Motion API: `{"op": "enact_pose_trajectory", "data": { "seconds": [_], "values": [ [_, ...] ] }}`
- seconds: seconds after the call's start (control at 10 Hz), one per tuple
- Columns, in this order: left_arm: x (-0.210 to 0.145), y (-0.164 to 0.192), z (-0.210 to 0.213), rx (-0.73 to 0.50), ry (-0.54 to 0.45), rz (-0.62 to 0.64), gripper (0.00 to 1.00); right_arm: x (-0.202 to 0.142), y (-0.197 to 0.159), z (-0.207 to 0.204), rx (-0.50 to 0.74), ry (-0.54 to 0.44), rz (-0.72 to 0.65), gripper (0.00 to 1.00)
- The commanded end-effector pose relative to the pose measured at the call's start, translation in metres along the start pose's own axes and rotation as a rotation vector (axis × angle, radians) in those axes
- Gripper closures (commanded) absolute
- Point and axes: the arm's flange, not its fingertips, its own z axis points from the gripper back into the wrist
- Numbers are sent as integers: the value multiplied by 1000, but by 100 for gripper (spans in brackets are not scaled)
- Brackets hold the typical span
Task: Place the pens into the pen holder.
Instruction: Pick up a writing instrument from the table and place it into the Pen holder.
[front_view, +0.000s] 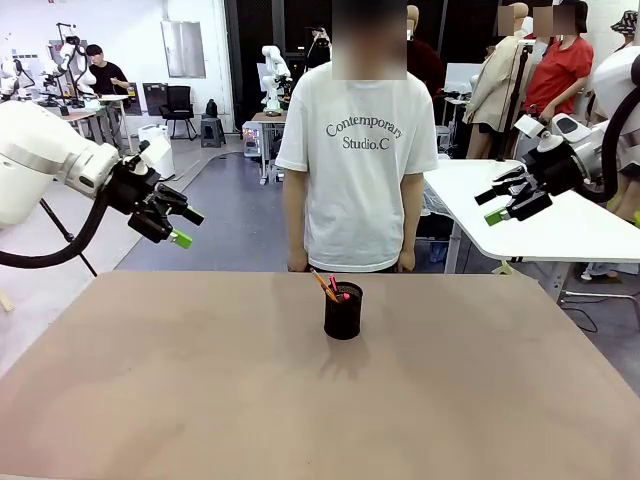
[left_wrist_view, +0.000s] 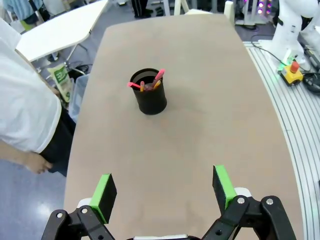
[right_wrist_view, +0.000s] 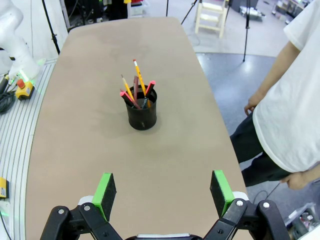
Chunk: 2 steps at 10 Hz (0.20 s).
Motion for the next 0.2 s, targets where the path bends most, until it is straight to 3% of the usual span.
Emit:
{"op": "enact_pose_trajectory", "data": {
  "seconds": [0.0, 0.1],
  "values": [
    [2, -2, 0, -13, -7, -6, 0, 3, 0, -2, -13, 2, 2, 0],
    [2, -2, 0, -13, -7, -6, 0, 3, 0, -2, -13, 2, 2, 0]
  ]
}}
